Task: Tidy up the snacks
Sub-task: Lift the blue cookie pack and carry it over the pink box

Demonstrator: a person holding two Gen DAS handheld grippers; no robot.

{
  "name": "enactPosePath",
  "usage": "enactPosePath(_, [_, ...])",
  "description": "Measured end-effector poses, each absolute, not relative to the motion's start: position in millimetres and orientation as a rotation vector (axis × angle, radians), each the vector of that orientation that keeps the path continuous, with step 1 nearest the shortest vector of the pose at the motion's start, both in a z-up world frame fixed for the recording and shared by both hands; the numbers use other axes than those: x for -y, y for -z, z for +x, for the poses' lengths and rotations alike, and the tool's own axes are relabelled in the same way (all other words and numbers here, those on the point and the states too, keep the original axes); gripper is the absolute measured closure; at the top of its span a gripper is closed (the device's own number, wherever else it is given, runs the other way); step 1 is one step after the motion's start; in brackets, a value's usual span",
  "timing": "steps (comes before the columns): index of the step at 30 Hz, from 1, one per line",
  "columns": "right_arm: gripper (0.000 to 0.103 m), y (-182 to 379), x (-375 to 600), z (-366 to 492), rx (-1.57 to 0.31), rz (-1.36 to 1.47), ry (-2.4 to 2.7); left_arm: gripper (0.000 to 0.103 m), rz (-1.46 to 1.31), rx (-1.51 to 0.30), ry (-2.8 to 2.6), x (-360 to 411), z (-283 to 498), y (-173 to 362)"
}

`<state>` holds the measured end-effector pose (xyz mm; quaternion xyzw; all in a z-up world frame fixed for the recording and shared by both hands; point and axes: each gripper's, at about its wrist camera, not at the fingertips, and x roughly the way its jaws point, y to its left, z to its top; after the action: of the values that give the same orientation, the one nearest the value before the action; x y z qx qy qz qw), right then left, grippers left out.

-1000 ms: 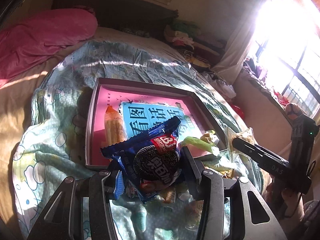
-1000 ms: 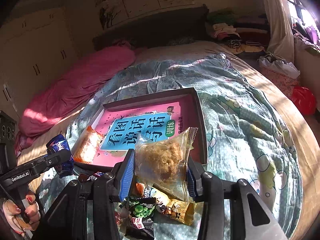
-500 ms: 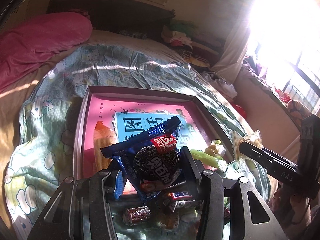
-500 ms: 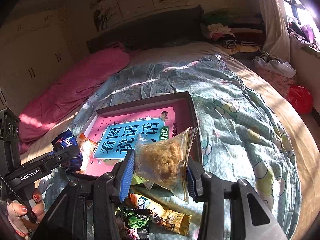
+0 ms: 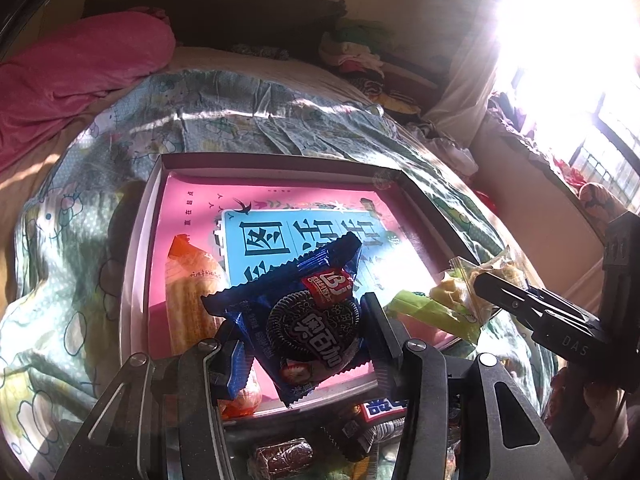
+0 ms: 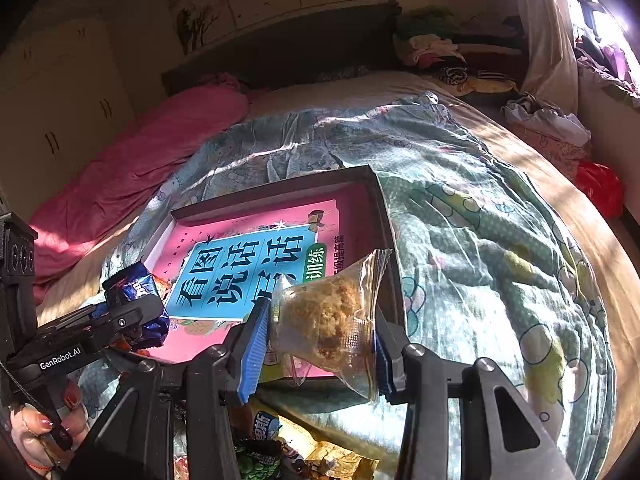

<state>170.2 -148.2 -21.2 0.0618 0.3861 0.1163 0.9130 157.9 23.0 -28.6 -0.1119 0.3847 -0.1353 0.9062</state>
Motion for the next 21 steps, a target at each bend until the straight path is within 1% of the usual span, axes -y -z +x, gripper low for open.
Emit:
enactPosePath(13, [0.057, 28.9, 129.3, 173.8, -0.797, 0.118, -0.306, 0.052, -0.206, -0.814, 0.278, -17.7, 164.1, 37.5])
enactPosePath(21, [0.057, 27.0, 139.5, 170.5, -0.795, 0.1, -0.243, 0.052, -0.207, -0.823, 0.285, -17.2, 165.2, 37.7])
